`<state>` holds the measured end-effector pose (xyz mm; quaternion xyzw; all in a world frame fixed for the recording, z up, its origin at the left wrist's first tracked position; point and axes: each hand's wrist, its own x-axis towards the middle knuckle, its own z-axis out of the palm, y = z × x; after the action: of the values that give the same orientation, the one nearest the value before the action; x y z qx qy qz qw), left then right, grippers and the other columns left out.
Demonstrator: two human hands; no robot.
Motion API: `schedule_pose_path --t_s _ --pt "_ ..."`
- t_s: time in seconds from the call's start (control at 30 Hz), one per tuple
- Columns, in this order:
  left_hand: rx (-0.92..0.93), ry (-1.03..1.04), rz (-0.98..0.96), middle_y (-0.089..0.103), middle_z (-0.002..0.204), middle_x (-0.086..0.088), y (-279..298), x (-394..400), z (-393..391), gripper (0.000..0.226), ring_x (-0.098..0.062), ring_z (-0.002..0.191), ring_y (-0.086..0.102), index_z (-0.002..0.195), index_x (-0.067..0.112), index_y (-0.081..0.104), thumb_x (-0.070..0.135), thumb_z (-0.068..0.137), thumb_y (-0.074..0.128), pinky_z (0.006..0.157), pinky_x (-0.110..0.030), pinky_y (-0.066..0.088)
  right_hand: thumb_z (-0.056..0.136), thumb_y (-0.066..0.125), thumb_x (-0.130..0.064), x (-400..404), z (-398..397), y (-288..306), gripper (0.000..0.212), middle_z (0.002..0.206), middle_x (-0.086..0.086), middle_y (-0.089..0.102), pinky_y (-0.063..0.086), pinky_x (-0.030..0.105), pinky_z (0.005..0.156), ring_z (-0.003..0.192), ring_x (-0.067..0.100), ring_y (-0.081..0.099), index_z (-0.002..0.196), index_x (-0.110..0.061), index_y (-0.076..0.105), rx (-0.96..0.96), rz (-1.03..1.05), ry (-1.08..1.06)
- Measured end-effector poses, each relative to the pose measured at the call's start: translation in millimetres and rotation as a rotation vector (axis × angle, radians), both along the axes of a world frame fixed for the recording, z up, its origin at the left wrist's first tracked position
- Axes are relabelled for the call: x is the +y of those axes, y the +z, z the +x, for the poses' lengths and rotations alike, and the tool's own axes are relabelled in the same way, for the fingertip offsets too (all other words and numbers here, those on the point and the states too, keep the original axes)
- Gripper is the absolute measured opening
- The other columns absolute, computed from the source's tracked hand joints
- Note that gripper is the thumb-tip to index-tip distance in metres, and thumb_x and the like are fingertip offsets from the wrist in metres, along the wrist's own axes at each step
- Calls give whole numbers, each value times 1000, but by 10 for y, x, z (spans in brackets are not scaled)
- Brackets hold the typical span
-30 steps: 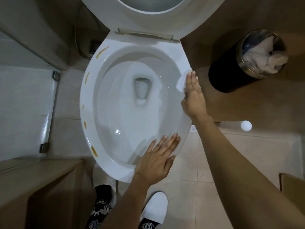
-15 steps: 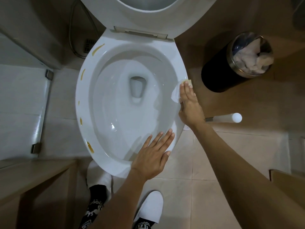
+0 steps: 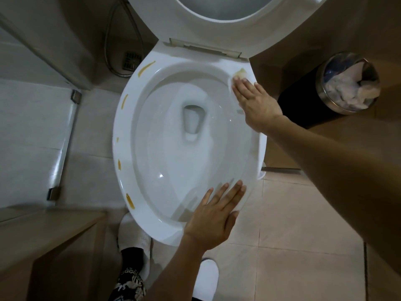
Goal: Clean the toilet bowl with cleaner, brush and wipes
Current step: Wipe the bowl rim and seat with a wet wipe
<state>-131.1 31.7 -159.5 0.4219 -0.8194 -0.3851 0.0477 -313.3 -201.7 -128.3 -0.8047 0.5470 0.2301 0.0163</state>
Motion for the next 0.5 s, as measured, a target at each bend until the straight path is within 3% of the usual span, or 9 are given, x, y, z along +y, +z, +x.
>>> schedule_pose_path --t_s 0.1,0.27,0.33,0.5 --pt "9 -6 8 -11 157 18 -18 -5 -3 54 -9 146 -5 151 33 -6 40 102 14 119 -40 5 104 14 -29 23 -21 31 56 160 6 -13 -3 35 119 147 19 -13 152 -7 -6 157 36 121" --pt "1 8 -49 -2 160 11 -40 18 -20 57 -15 146 6 153 27 2 36 102 25 116 -46 18 102 13 -27 -176 131 69 58 159 6 -18 -12 37 117 146 18 -17 150 -8 -14 435 32 320" --pt "-27 20 -85 3 160 8 -49 28 -13 59 -16 146 12 153 25 7 36 100 29 113 -45 27 101 16 -26 -411 266 98 61 158 3 -22 -14 38 116 145 16 -19 149 -10 -18 470 -11 394" --pt "-32 19 -73 2 160 9 -56 23 -12 60 -16 146 10 153 26 5 36 100 31 113 -44 26 98 18 -21 -622 339 136 64 157 2 -24 -12 37 117 145 15 -20 148 -11 -20 483 -27 501"
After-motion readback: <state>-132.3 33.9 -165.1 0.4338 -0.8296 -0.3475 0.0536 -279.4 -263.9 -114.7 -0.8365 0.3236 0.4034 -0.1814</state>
